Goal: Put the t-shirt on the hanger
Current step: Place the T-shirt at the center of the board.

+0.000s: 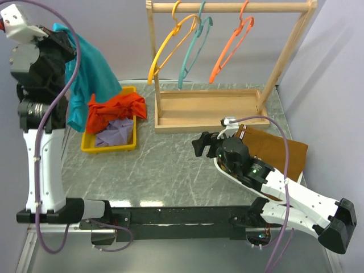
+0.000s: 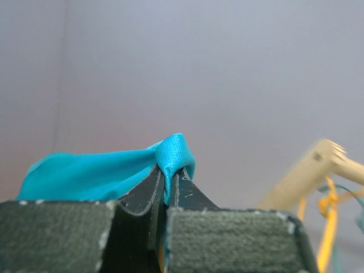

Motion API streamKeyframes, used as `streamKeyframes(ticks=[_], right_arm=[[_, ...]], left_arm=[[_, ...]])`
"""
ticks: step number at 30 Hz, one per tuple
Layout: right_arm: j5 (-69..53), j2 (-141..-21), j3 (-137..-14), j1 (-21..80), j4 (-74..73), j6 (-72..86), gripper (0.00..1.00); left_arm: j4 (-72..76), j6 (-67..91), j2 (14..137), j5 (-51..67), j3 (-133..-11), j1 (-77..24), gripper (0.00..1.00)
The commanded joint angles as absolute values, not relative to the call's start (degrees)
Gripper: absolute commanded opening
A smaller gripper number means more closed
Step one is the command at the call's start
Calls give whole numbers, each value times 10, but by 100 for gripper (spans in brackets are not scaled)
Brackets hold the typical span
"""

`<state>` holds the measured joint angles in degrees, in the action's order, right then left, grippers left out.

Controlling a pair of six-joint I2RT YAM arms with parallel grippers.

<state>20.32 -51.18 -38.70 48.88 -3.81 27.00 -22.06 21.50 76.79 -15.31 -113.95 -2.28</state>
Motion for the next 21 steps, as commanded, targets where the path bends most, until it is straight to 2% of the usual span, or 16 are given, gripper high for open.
streamKeyframes(ticks=[1,10,15,18,21], right_arm=[[202,-512,-425,488,-36,256,100],[164,-493,-433,488,-33,251,100],[152,-480,-445,488,-46,250,100],[159,-467,-442,488,-51,249,100],[171,-461,-439,488,-61,252,100]], left_arm=[[-230,236,708,-53,-1127,-23,1],[-298,286,605,57,-1016,-27,1],[-287,328,553,136,-880,-60,1],[-266,344,527,93,-784,-146,1],[-218,373,518,61,-679,-289,1]])
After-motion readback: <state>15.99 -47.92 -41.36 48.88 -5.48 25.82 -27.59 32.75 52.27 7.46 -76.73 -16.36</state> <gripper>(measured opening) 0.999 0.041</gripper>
